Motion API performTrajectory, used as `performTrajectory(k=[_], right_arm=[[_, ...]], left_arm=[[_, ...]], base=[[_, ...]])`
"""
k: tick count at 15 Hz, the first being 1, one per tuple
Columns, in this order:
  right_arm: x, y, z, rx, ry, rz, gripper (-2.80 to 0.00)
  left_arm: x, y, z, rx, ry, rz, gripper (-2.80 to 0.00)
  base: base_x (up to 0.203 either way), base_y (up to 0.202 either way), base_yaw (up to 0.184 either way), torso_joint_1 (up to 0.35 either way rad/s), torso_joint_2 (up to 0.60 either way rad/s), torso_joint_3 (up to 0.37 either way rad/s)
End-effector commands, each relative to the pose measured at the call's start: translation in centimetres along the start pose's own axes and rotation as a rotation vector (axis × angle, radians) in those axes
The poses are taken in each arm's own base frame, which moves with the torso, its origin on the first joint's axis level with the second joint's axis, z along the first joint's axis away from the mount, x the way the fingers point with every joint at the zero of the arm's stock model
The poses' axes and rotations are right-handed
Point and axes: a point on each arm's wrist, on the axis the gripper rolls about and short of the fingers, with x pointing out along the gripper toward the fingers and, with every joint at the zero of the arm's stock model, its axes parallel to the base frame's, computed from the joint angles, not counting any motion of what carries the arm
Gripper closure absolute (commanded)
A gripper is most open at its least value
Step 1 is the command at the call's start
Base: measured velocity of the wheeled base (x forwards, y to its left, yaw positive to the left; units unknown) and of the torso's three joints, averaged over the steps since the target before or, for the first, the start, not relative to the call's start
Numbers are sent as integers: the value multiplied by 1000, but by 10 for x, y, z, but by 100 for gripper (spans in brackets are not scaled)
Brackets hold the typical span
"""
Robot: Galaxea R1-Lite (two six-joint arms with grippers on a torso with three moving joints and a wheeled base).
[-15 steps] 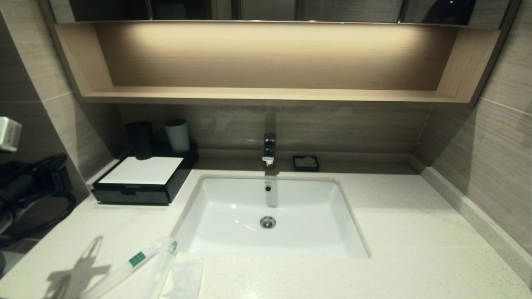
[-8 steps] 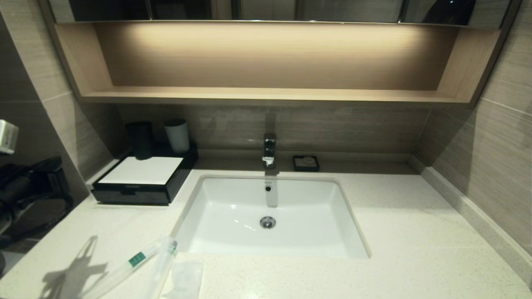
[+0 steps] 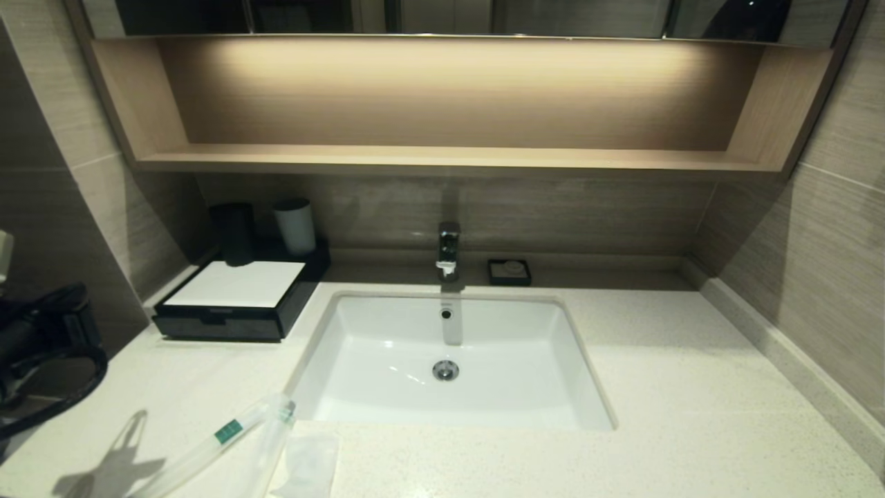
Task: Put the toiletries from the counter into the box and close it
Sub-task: Open the drawer
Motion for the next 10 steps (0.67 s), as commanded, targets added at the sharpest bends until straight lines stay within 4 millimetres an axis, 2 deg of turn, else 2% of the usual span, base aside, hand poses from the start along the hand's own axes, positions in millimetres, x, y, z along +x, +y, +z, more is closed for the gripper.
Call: performTrajectory(k=[1, 7, 10], right_arm=[[0, 0, 0, 0, 4, -1, 0], [0, 0, 0, 0, 2, -1, 0], [0, 0, 0, 0, 2, -1, 0]], left_arm=[[1, -1, -1, 20, 23, -6, 0], [7, -1, -2, -12, 217, -27, 0], [26, -1, -4, -16, 241, -30, 0]], base=[[0, 0, 0, 0, 0, 0], [0, 0, 0, 0, 0, 0], [0, 0, 0, 0, 0, 0]])
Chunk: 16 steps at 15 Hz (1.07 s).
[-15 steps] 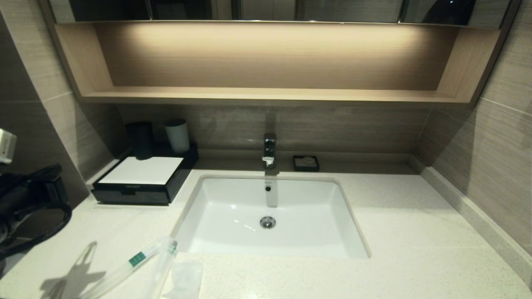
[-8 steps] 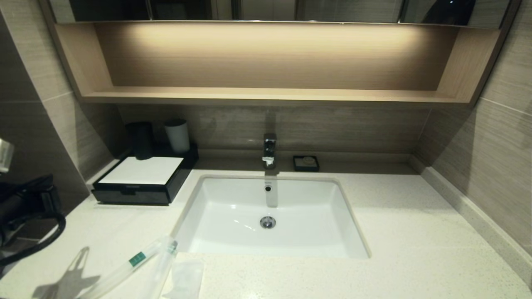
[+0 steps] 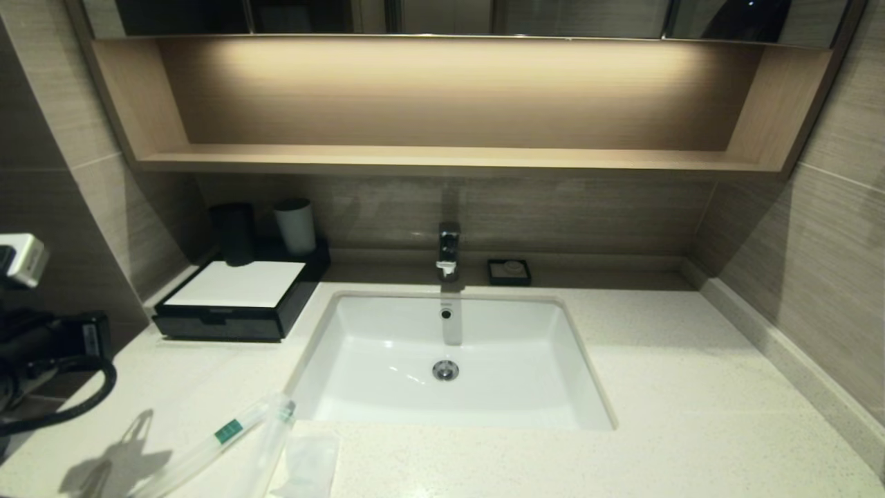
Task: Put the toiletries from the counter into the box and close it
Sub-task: Open the drawer
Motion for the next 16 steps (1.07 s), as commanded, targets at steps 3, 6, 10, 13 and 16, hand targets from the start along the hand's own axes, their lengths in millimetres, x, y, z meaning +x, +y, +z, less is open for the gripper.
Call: performTrajectory(k=[3, 6, 10, 13, 16], right_arm=[[0, 0, 0, 0, 3, -1, 0], [0, 0, 0, 0, 3, 0, 0], [0, 0, 0, 0, 2, -1, 0], [0, 0, 0, 0, 3, -1, 0], [0, 0, 0, 0, 3, -1, 0]], left_arm=[[49, 0, -2, -19, 64, -2, 0], [77, -2, -1, -42, 82, -67, 0], [95, -6, -4, -73, 105, -173, 0], [104, -7, -14, -71, 149, -194, 0], [112, -9, -15, -83, 149, -276, 0]], base=[[0, 0, 0, 0, 0, 0], [0, 0, 0, 0, 0, 0], [0, 0, 0, 0, 0, 0], [0, 0, 0, 0, 0, 0], [0, 0, 0, 0, 0, 0]])
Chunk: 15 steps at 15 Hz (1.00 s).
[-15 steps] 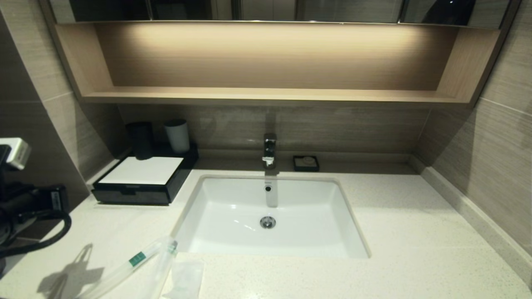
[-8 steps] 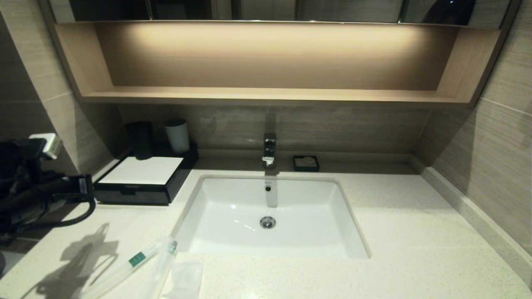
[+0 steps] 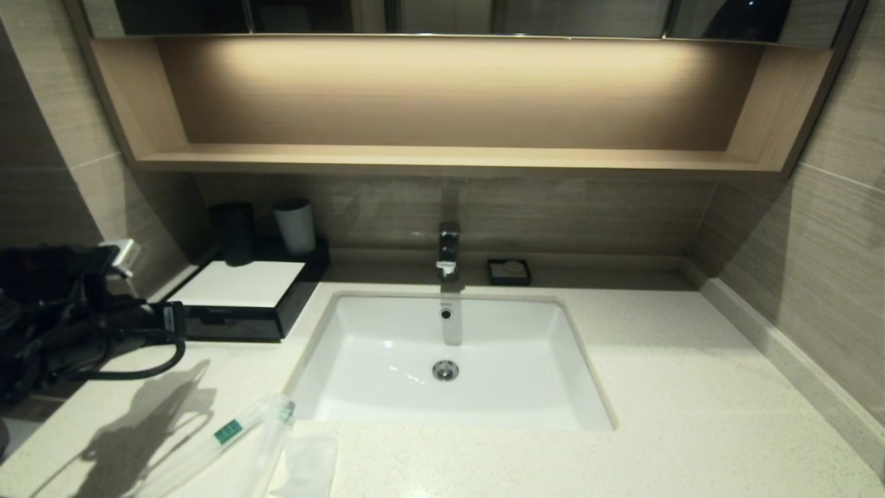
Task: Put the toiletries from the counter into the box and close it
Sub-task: Open the drawer
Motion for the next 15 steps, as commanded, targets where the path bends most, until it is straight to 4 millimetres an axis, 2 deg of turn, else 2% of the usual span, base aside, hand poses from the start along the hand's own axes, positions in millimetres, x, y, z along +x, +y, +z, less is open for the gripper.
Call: performTrajectory(k=[1, 5, 15], right_arm=[[0, 0, 0, 0, 2, -1, 0], [0, 0, 0, 0, 4, -1, 0], [0, 0, 0, 0, 4, 0, 0]], left_arm=[[13, 2, -4, -4, 22, -13, 0], [37, 10, 3, 1, 15, -5, 0], [68, 19, -3, -9, 43, -6, 0]], base=[[0, 0, 0, 0, 0, 0], [0, 0, 0, 0, 0, 0], [0, 0, 0, 0, 0, 0]])
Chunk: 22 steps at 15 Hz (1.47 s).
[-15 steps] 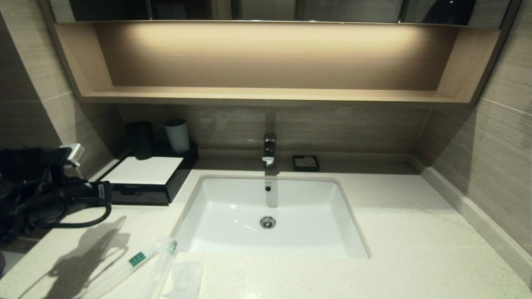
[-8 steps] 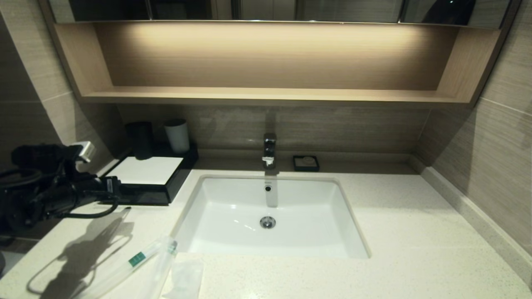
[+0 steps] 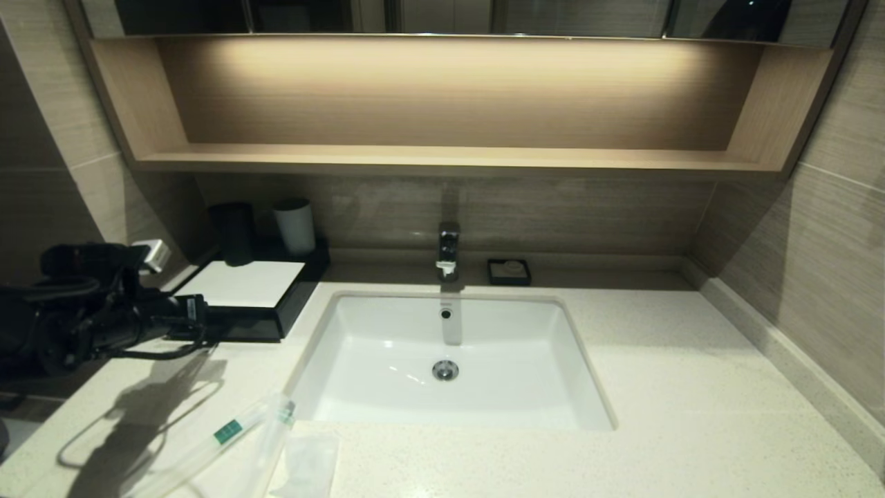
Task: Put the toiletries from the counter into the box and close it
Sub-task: Open the drawer
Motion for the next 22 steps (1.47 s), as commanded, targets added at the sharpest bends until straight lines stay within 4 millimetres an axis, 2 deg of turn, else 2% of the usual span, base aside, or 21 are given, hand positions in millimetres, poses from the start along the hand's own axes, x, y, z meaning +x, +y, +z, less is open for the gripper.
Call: performTrajectory(k=[1, 9, 16, 22], right_arm=[[0, 0, 0, 0, 2, 1, 0], [0, 0, 0, 0, 2, 0, 0], [0, 0, 0, 0, 3, 1, 0], [0, 0, 0, 0, 2, 1, 0]], left_arm=[[13, 3, -5, -3, 17, -3, 0], [21, 1, -8, -2, 31, -14, 0], [10, -2, -11, 15, 29, 0, 0], [14, -1, -12, 1, 36, -6, 0]], base=[[0, 0, 0, 0, 0, 0], [0, 0, 0, 0, 0, 0], [0, 0, 0, 0, 0, 0], [0, 0, 0, 0, 0, 0]])
